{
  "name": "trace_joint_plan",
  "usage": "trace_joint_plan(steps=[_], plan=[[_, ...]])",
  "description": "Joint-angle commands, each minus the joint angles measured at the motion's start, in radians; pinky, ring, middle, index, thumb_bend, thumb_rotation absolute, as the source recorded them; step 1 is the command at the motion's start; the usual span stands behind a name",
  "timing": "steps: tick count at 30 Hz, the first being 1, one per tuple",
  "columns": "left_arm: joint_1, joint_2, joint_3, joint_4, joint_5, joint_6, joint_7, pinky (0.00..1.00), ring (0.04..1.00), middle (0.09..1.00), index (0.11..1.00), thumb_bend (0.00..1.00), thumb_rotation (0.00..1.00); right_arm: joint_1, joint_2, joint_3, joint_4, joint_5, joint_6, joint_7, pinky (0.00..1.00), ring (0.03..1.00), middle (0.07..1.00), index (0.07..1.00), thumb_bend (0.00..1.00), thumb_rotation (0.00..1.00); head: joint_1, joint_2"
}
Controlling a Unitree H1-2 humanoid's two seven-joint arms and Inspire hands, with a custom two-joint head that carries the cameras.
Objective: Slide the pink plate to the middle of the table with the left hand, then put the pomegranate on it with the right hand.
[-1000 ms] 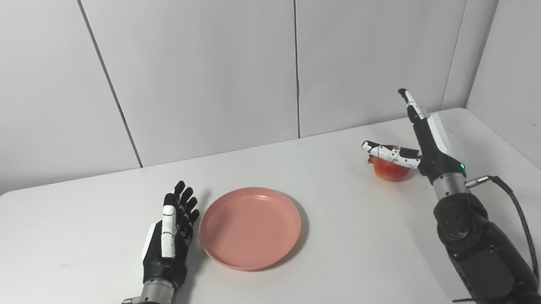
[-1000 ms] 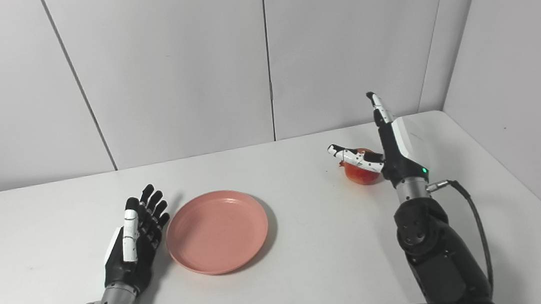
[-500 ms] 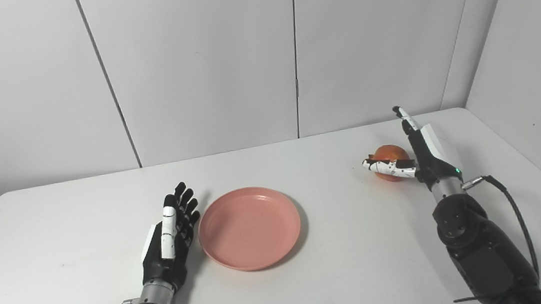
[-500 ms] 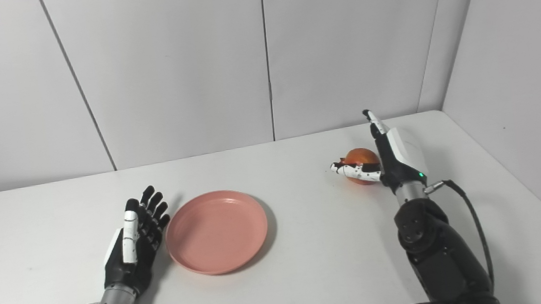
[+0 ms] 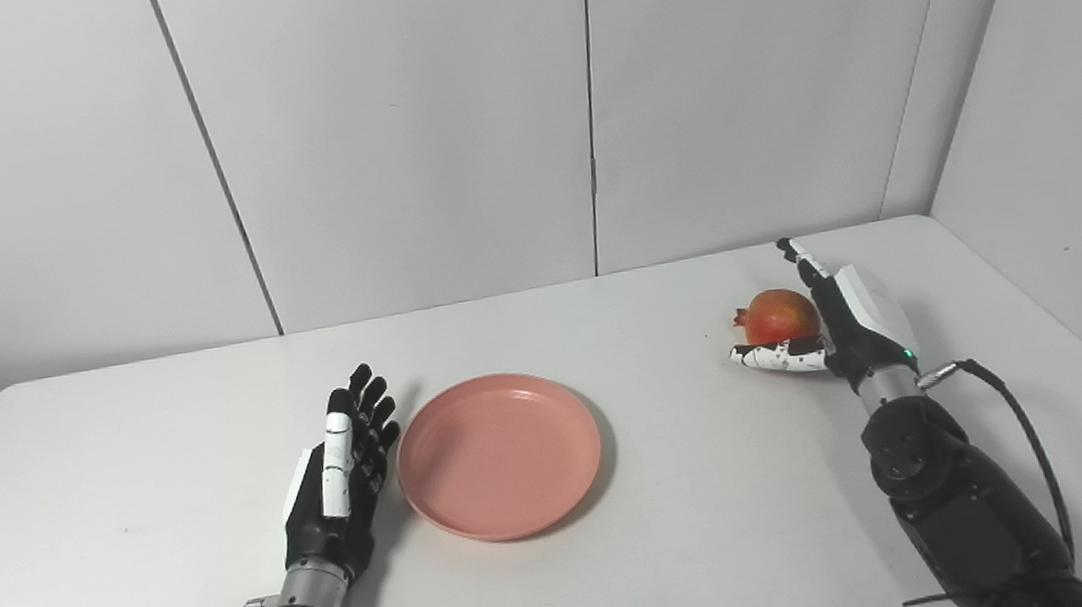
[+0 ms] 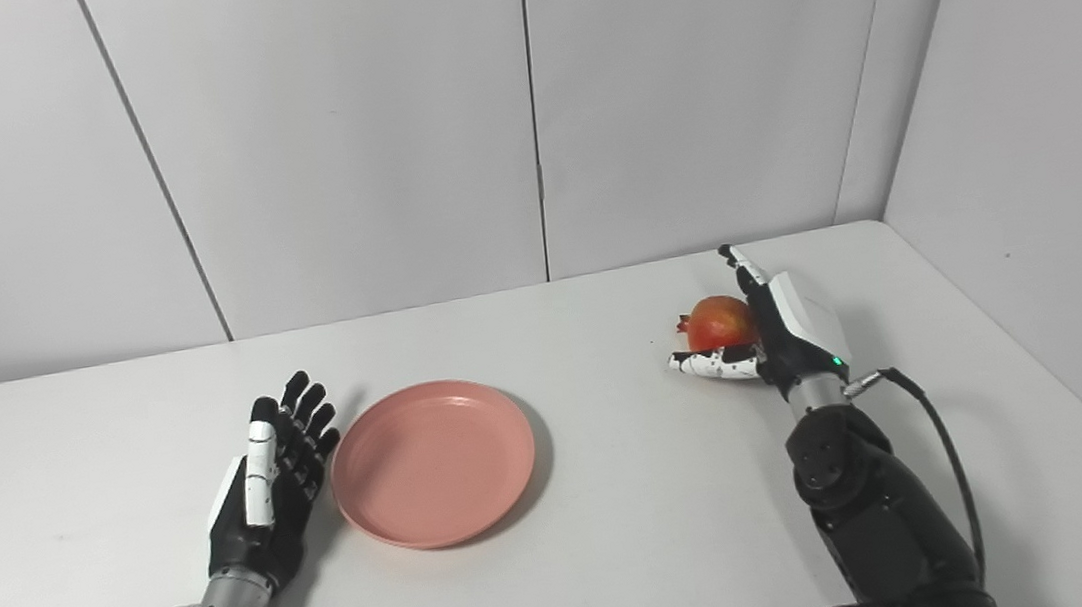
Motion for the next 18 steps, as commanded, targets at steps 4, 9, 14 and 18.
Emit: trace_joint_plan(steps=[4, 9, 14, 18], plan=[[0.005, 0.006, -0.003, -0.014, -0.005, 0.008, -0.008, 1.00, 1.000, 1.000, 1.000, 0.65, 1.00, -0.051, -0.029, -0.004, -0.017, 0.005, -0.024, -0.023, 0.78, 0.852, 0.870, 0.875, 0.86, 0.14, 0.004, 0.003], [0.005, 0.005, -0.004, -0.015, -0.007, 0.006, -0.009, 1.00, 1.000, 1.000, 1.000, 0.66, 1.00, -0.048, -0.030, -0.006, -0.017, 0.016, -0.041, -0.024, 0.75, 0.822, 0.835, 0.842, 0.80, 0.09, 0.006, 0.004], [0.005, 0.004, -0.003, -0.014, -0.010, 0.000, -0.013, 1.00, 1.000, 1.000, 1.000, 0.65, 1.00, -0.046, -0.028, -0.010, -0.018, 0.021, -0.050, -0.039, 0.71, 0.783, 0.802, 0.809, 0.76, 0.03, 0.007, 0.006], [0.007, 0.004, -0.004, -0.019, -0.004, 0.008, -0.006, 1.00, 1.000, 1.000, 1.000, 0.65, 1.00, -0.045, -0.030, -0.006, -0.021, 0.014, -0.037, -0.044, 0.69, 0.766, 0.790, 0.794, 0.73, 0.01, 0.006, 0.008]])
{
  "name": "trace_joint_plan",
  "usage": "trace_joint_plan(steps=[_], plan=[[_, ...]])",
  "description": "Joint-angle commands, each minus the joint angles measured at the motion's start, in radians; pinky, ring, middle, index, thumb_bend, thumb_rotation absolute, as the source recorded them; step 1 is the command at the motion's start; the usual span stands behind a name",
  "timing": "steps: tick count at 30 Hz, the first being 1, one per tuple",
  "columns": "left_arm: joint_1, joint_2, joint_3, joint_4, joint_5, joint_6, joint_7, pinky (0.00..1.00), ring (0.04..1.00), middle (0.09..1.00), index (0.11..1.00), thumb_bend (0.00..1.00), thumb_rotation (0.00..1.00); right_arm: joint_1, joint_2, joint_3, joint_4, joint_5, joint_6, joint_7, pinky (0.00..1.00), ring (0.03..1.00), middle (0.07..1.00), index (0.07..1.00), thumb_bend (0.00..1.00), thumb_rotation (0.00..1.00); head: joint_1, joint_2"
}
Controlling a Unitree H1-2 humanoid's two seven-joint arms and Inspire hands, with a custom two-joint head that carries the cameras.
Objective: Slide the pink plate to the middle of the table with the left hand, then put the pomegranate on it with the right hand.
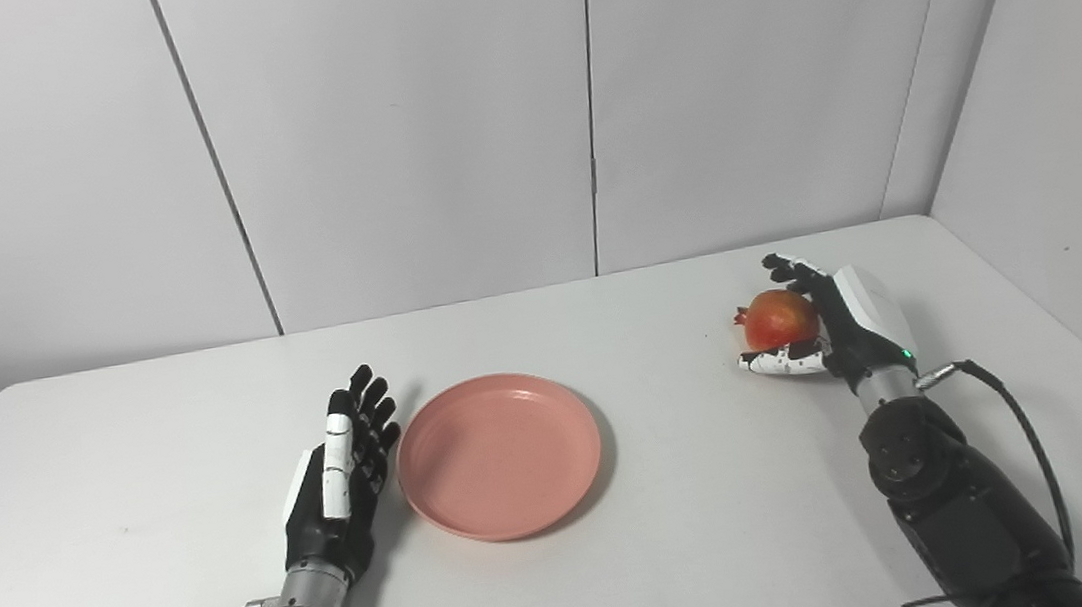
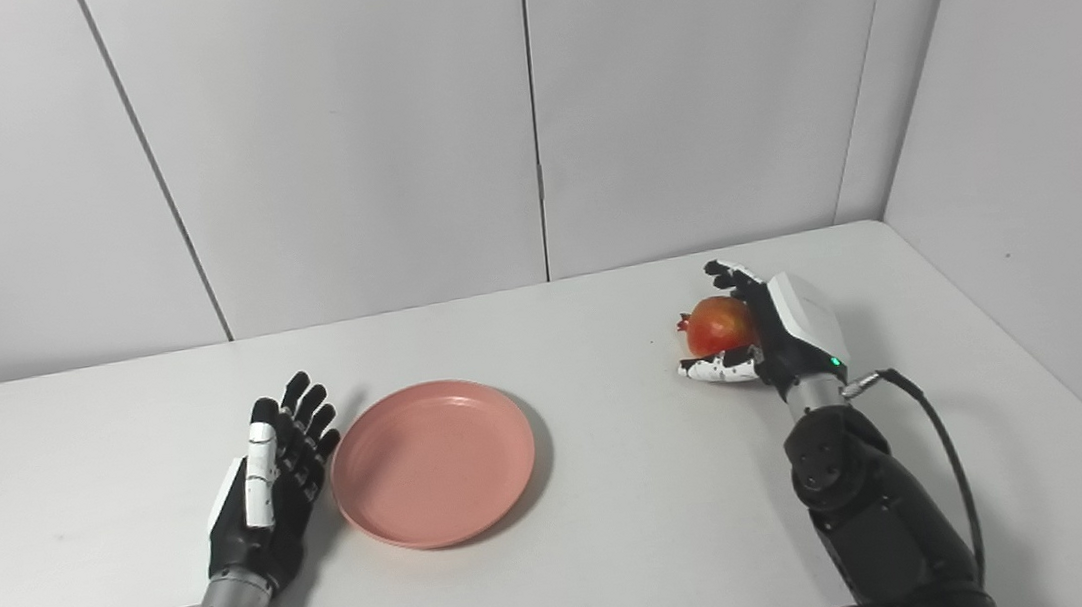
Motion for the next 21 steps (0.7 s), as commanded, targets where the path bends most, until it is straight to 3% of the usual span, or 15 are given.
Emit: trace_joint_plan(steps=[1, 7, 11, 14, 16, 21], plan=[[0.002, 0.004, -0.002, -0.012, -0.004, 0.005, -0.005, 1.00, 1.000, 1.000, 1.000, 0.66, 1.00, -0.045, -0.029, -0.007, -0.021, 0.001, -0.037, -0.025, 0.68, 0.763, 0.787, 0.790, 0.72, 0.00, 0.000, -0.001], [0.004, 0.005, -0.006, -0.016, -0.003, 0.004, -0.008, 1.00, 1.000, 1.000, 1.000, 0.66, 1.00, -0.042, -0.028, -0.006, -0.020, -0.011, -0.037, -0.046, 0.63, 0.724, 0.764, 0.762, 0.65, 0.00, 0.002, 0.000], [0.006, 0.002, -0.005, -0.022, -0.005, 0.008, -0.006, 1.00, 1.000, 1.000, 1.000, 0.65, 1.00, -0.038, -0.021, -0.013, -0.021, -0.003, -0.050, -0.065, 0.44, 0.588, 0.727, 0.741, 0.56, 0.00, 0.006, 0.002], [0.005, 0.002, -0.005, -0.024, -0.007, 0.015, -0.006, 1.00, 1.000, 1.000, 1.000, 0.65, 1.00, -0.036, -0.023, -0.008, -0.021, -0.011, -0.053, -0.083, 0.44, 0.575, 0.704, 0.728, 0.53, 0.00, 0.006, 0.002], [0.004, 0.003, -0.006, -0.019, -0.006, 0.007, -0.009, 1.00, 1.000, 1.000, 1.000, 0.65, 1.00, -0.036, -0.023, -0.004, -0.019, -0.022, -0.049, -0.097, 0.41, 0.488, 0.694, 0.718, 0.51, 0.00, 0.007, 0.002], [0.003, 0.002, -0.005, -0.018, -0.008, 0.002, -0.010, 1.00, 1.000, 1.000, 1.000, 0.64, 1.00, -0.038, -0.023, 0.005, -0.005, -0.047, -0.061, -0.147, 0.36, 0.465, 0.677, 0.675, 0.50, 0.00, 0.006, 0.003]])
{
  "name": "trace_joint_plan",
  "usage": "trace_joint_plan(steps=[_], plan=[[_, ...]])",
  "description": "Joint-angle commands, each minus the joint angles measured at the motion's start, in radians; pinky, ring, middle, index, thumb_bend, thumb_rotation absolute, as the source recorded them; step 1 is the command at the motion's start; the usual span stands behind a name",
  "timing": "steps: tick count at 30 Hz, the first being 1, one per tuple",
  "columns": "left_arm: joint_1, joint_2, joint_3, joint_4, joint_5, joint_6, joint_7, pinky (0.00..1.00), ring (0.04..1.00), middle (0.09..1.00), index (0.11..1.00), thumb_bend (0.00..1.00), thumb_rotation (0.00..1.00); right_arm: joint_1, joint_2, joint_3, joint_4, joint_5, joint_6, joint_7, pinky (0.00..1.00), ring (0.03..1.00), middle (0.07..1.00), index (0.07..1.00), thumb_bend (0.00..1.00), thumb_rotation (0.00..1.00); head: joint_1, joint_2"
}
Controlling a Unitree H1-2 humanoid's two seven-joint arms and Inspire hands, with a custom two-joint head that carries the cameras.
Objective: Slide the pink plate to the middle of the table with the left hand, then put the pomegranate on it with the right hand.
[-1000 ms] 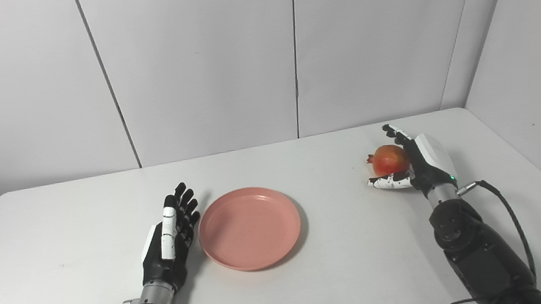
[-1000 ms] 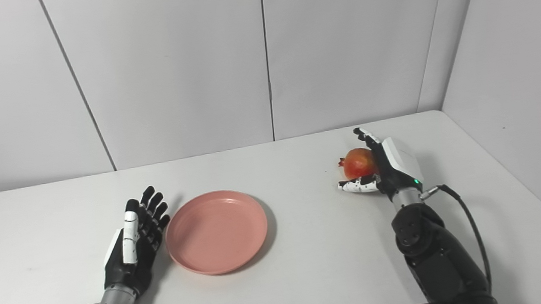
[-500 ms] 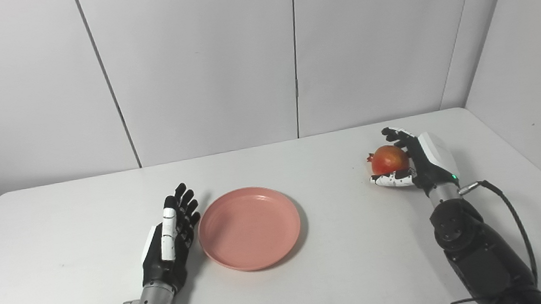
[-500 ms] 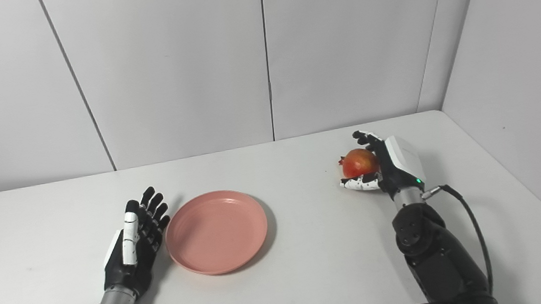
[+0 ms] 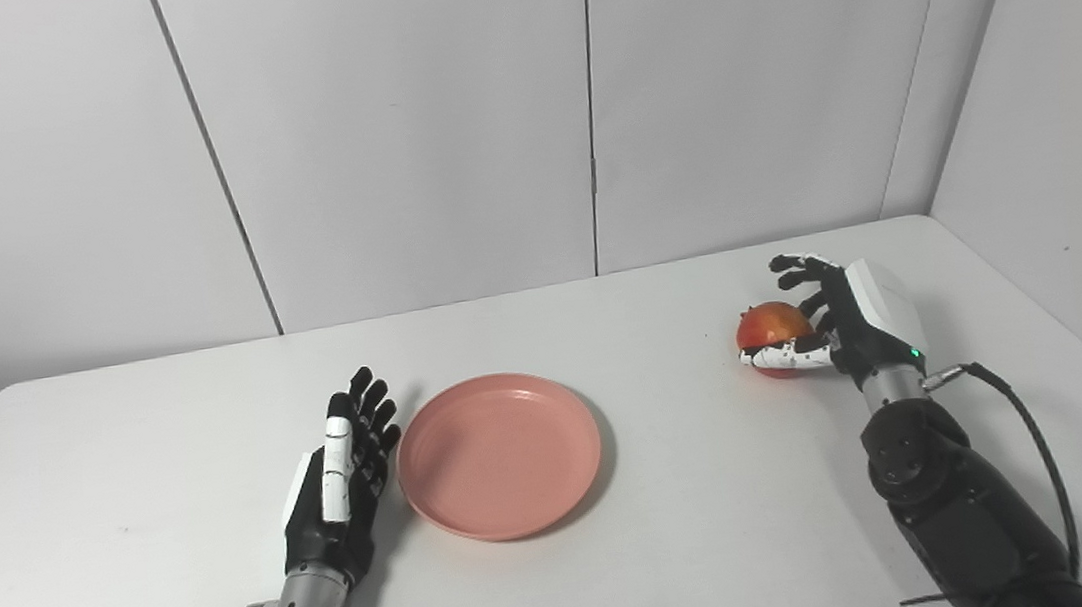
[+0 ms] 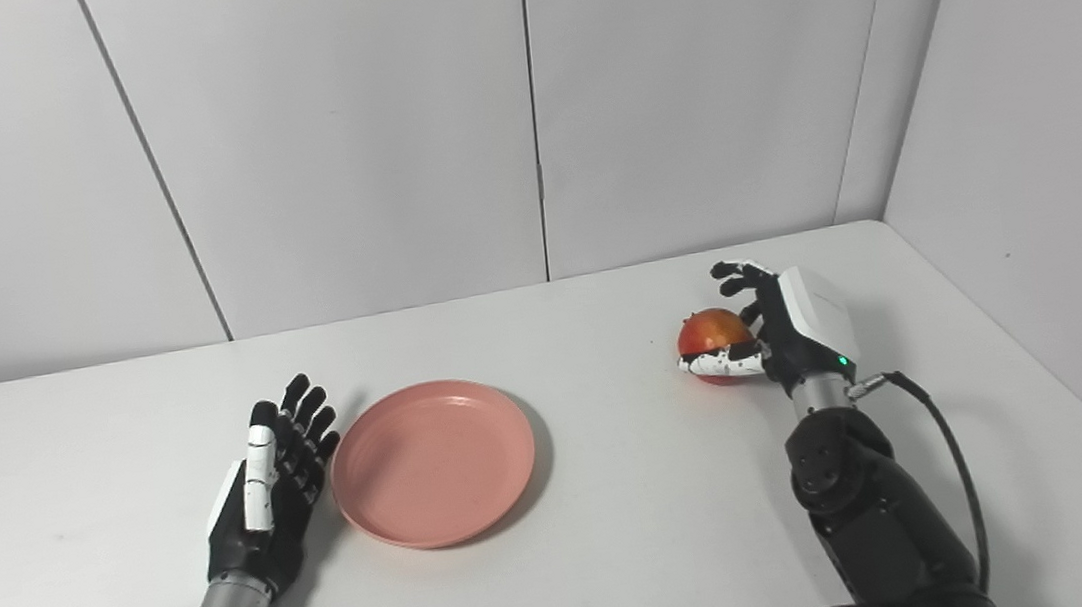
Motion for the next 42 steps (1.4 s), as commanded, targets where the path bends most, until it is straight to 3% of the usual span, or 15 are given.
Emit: trace_joint_plan(steps=[1, 6, 12, 21, 22, 24, 26, 27, 29, 37, 42], plan=[[-0.007, 0.003, -0.001, -0.002, -0.008, -0.006, -0.010, 1.00, 1.000, 1.000, 1.000, 0.64, 1.00, -0.041, -0.023, -0.003, -0.014, -0.014, -0.060, -0.051, 0.36, 0.465, 0.676, 0.674, 0.50, 0.00, 0.000, 0.000], [-0.007, 0.004, -0.002, -0.004, -0.009, -0.002, -0.012, 1.00, 1.000, 1.000, 1.000, 0.64, 1.00, -0.041, -0.022, -0.003, -0.016, -0.016, -0.051, -0.065, 0.30, 0.459, 0.662, 0.658, 0.50, 0.00, 0.000, 0.001], [-0.007, 0.003, 0.000, -0.008, -0.011, 0.005, -0.012, 1.00, 1.000, 1.000, 1.000, 0.65, 1.00, -0.040, -0.021, -0.004, -0.019, -0.008, -0.055, -0.062, 0.34, 0.461, 0.651, 0.646, 0.50, 0.00, 0.000, 0.001], [-0.007, 0.002, -0.002, -0.006, -0.004, -0.001, -0.009, 1.00, 1.000, 1.000, 1.000, 0.66, 1.00, -0.037, -0.017, -0.010, -0.030, -0.003, -0.068, -0.077, 0.31, 0.456, 0.625, 0.626, 0.50, 0.00, 0.004, 0.001], [-0.007, 0.003, -0.002, -0.006, -0.004, 0.000, -0.010, 1.00, 1.000, 1.000, 1.000, 0.65, 1.00, -0.037, -0.016, -0.012, -0.032, 0.000, -0.069, -0.077, 0.29, 0.452, 0.546, 0.616, 0.52, 0.00, 0.004, 0.001], [-0.007, 0.003, -0.003, -0.006, -0.004, 0.000, -0.011, 1.00, 1.000, 1.000, 1.000, 0.65, 1.00, -0.038, -0.015, -0.014, -0.033, 0.005, -0.074, -0.082, 0.27, 0.449, 0.498, 0.605, 0.52, 0.00, 0.004, 0.001], [-0.006, 0.003, -0.003, -0.004, -0.005, -0.004, -0.013, 1.00, 1.000, 1.000, 1.000, 0.65, 1.00, -0.039, -0.012, -0.019, -0.030, 0.014, -0.100, -0.098, 0.26, 0.417, 0.508, 0.594, 0.52, 0.00, 0.004, 0.002], [-0.006, 0.003, -0.003, -0.004, -0.004, -0.004, -0.012, 1.00, 1.000, 1.000, 1.000, 0.65, 1.00, -0.039, -0.010, -0.022, -0.030, 0.017, -0.110, -0.106, 0.23, 0.408, 0.507, 0.531, 0.52, 0.00, 0.004, 0.002], [-0.006, 0.002, -0.002, -0.005, -0.005, 0.000, -0.008, 1.00, 1.000, 1.000, 1.000, 0.66, 1.00, -0.039, -0.006, -0.026, -0.032, 0.022, -0.122, -0.114, 0.16, 0.418, 0.495, 0.495, 0.52, 0.00, 0.004, 0.003], [-0.005, 0.003, -0.003, -0.010, -0.002, 0.003, -0.007, 1.00, 1.000, 1.000, 1.000, 0.65, 1.00, -0.040, -0.008, -0.026, -0.030, 0.030, -0.161, -0.122, 0.18, 0.392, 0.503, 0.484, 0.51, 0.00, 0.004, 0.005], [-0.005, 0.002, 0.000, -0.009, -0.011, 0.000, -0.013, 1.00, 1.000, 1.000, 1.000, 0.65, 1.00, -0.037, -0.009, -0.025, -0.039, 0.032, -0.159, -0.115, 0.22, 0.345, 0.452, 0.538, 0.50, 0.00, 0.005, 0.006]])
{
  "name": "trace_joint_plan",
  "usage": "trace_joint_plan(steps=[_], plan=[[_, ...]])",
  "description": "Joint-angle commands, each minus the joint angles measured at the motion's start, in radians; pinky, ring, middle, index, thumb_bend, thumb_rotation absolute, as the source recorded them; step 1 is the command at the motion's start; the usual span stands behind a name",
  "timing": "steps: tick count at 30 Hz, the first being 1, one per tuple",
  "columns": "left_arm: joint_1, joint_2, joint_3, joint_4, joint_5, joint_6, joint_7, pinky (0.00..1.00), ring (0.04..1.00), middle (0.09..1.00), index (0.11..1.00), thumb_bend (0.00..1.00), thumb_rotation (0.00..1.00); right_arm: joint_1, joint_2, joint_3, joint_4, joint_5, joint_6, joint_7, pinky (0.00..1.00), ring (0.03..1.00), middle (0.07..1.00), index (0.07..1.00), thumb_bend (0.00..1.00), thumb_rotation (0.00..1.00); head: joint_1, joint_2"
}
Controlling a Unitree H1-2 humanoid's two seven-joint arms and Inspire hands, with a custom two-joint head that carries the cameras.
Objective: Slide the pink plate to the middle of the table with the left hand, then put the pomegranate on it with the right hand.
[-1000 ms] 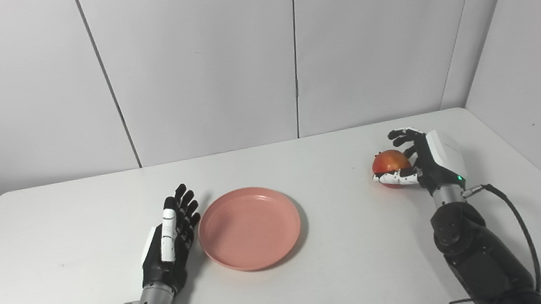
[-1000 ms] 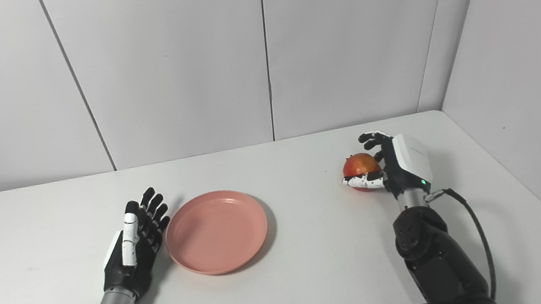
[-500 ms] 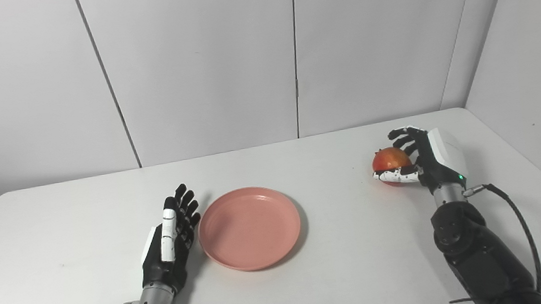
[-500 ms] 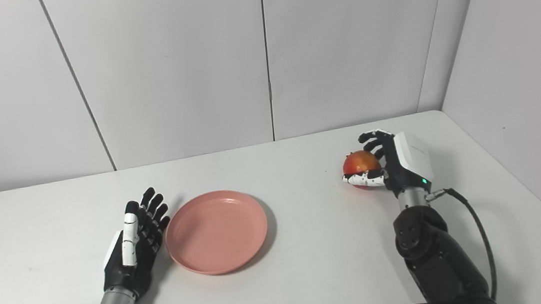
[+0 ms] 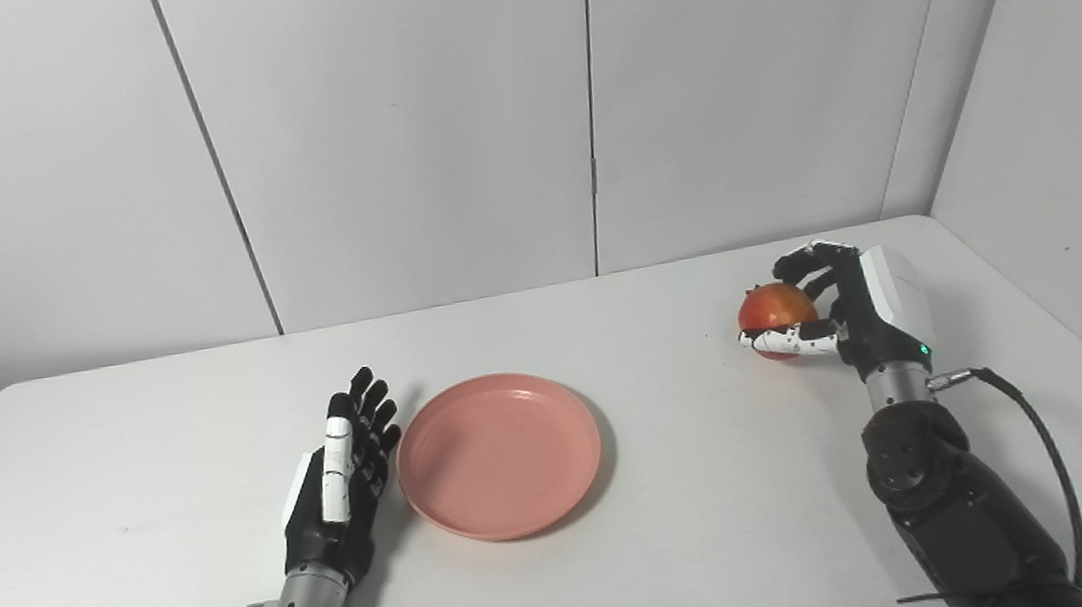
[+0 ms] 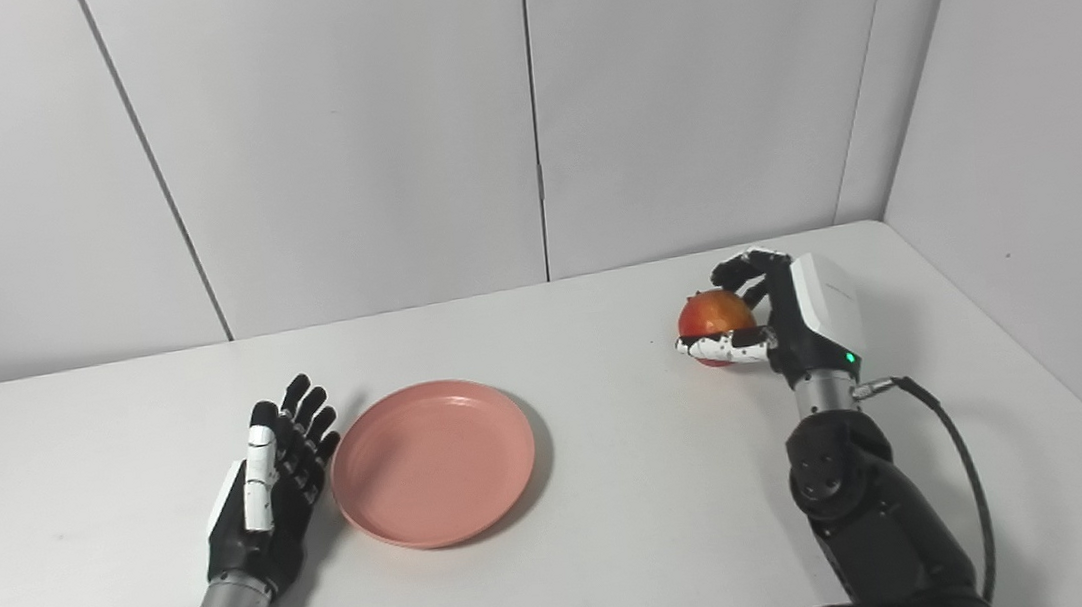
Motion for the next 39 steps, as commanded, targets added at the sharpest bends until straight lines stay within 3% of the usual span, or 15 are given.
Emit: trace_joint_plan(steps=[1, 6, 15, 17, 19, 21, 22, 26, 34, 39], plan=[[-0.006, 0.002, -0.001, -0.007, -0.009, 0.000, -0.008, 1.00, 1.000, 1.000, 1.000, 0.65, 1.00, -0.039, -0.018, -0.011, -0.042, 0.005, -0.055, -0.018, 0.22, 0.343, 0.451, 0.540, 0.50, 0.00, 0.002, -0.001], [-0.006, 0.000, -0.003, -0.008, -0.003, -0.001, -0.003, 1.00, 1.000, 1.000, 1.000, 0.65, 1.00, -0.037, -0.019, -0.013, -0.052, 0.011, -0.074, -0.017, 0.30, 0.384, 0.501, 0.520, 0.51, 0.00, 0.006, -0.001], [-0.005, -0.005, -0.009, -0.007, 0.006, -0.003, 0.003, 1.00, 1.000, 1.000, 1.000, 0.64, 1.00, -0.027, -0.008, -0.008, -0.151, 0.009, -0.077, -0.001, 0.23, 0.342, 0.468, 0.548, 0.50, 0.00, 0.023, -0.001], [-0.006, -0.007, -0.011, -0.005, 0.011, -0.005, 0.006, 1.00, 1.000, 1.000, 1.000, 0.65, 1.00, -0.025, -0.002, -0.003, -0.180, 0.011, -0.079, 0.009, 0.18, 0.366, 0.492, 0.502, 0.51, 0.00, 0.026, 0.000], [-0.006, -0.008, -0.013, -0.005, 0.018, -0.004, 0.012, 1.00, 1.000, 1.000, 1.000, 0.65, 1.00, -0.021, 0.003, 0.003, -0.207, 0.008, -0.075, 0.020, 0.17, 0.353, 0.445, 0.528, 0.50, 0.00, 0.028, -0.001], [-0.006, -0.011, -0.014, -0.007, 0.024, -0.002, 0.020, 1.00, 1.000, 1.000, 1.000, 0.65, 1.00, -0.017, 0.011, 0.009, -0.235, 0.002, -0.062, 0.033, 0.19, 0.420, 0.424, 0.518, 0.51, 0.00, 0.031, -0.001], [-0.006, -0.012, -0.015, -0.008, 0.027, -0.001, 0.023, 1.00, 1.000, 1.000, 1.000, 0.65, 1.00, -0.015, 0.015, 0.011, -0.247, 0.000, -0.055, 0.040, 0.20, 0.383, 0.458, 0.522, 0.51, 0.00, 0.031, -0.001], [-0.008, -0.020, -0.015, -0.006, 0.030, -0.001, 0.030, 1.00, 0.999, 1.000, 1.000, 0.65, 1.00, -0.008, 0.027, 0.020, -0.282, 0.001, -0.066, 0.063, 0.26, 0.388, 0.517, 0.495, 0.51, 0.00, 0.040, -0.004], [-0.007, -0.034, -0.016, -0.009, 0.026, -0.005, 0.031, 0.99, 0.997, 1.000, 1.000, 0.63, 1.00, 0.004, 0.053, 0.037, -0.310, 0.006, -0.087, 0.099, 0.21, 0.359, 0.486, 0.522, 0.51, 0.00, 0.051, -0.005], [-0.006, -0.042, -0.020, -0.010, 0.028, -0.006, 0.039, 0.98, 0.994, 0.997, 0.999, 0.63, 1.00, 0.013, 0.066, 0.049, -0.317, 0.016, -0.100, 0.133, 0.28, 0.402, 0.532, 0.480, 0.51, 0.00, 0.065, -0.005]])
